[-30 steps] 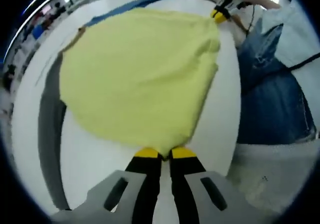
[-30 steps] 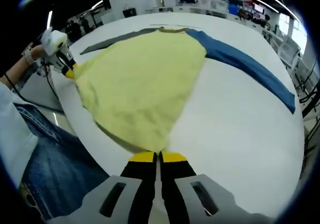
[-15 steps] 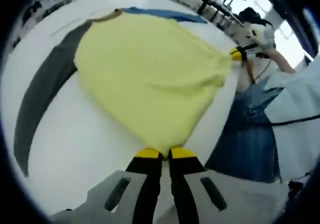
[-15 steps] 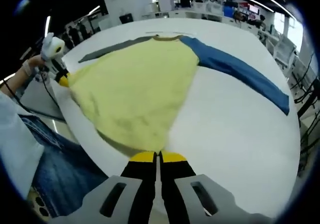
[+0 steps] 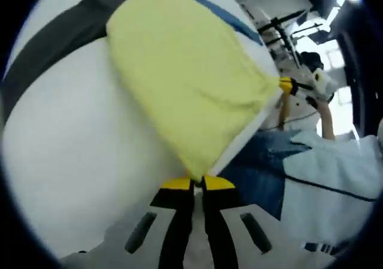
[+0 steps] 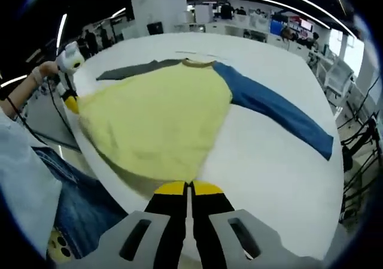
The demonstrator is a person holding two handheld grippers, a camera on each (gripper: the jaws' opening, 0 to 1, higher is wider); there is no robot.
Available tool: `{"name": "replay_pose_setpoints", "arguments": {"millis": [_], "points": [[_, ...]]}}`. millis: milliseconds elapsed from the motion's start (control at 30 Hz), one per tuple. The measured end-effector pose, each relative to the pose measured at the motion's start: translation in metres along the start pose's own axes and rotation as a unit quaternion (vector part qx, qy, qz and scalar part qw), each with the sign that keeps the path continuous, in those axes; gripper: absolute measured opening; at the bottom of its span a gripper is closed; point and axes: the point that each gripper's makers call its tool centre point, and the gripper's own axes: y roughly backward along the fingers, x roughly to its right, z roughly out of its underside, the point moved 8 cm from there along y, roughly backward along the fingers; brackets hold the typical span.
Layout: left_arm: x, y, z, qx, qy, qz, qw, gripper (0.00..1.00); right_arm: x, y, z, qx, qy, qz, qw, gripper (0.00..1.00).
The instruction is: Fold the garment on the visible template until the final outline fits inside the template.
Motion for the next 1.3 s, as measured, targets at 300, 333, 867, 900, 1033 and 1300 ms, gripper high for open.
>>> {"name": "replay_pose_setpoints", "arguments": {"millis": [300,333,867,900,1033,1300], "points": [[-0.013,-0.005,0.010,-0.001,0.031,-0.043,0.9986,0.00,-0.004,-0.007,0.015,-0.014,-0.004,0.004,0.9999,0.02],[-0.014,-0.005,0.011,-0.002,0.031,-0.044,0.9986,0.00,-0.004,-0.008,0.017,-0.016,-0.003,0.005,0.9999,0.02],[-0.018,-0.010,0.022,0.001,0.035,-0.052,0.9980,0.00,-0.002,-0.017,0.047,-0.070,0.001,0.019,0.9974,0.01],[-0.017,-0.010,0.022,0.001,0.034,-0.053,0.9980,0.00,0.000,-0.016,0.049,-0.077,0.009,0.023,0.9967,0.01],[-0.017,-0.010,0.021,0.006,0.033,-0.055,0.9979,0.00,0.003,-0.010,0.047,-0.055,-0.013,0.020,0.9982,0.01],[-0.014,-0.008,0.019,0.023,0.026,-0.068,0.9971,0.00,0.002,-0.008,0.040,-0.050,-0.005,0.024,0.9984,0.07]]}}
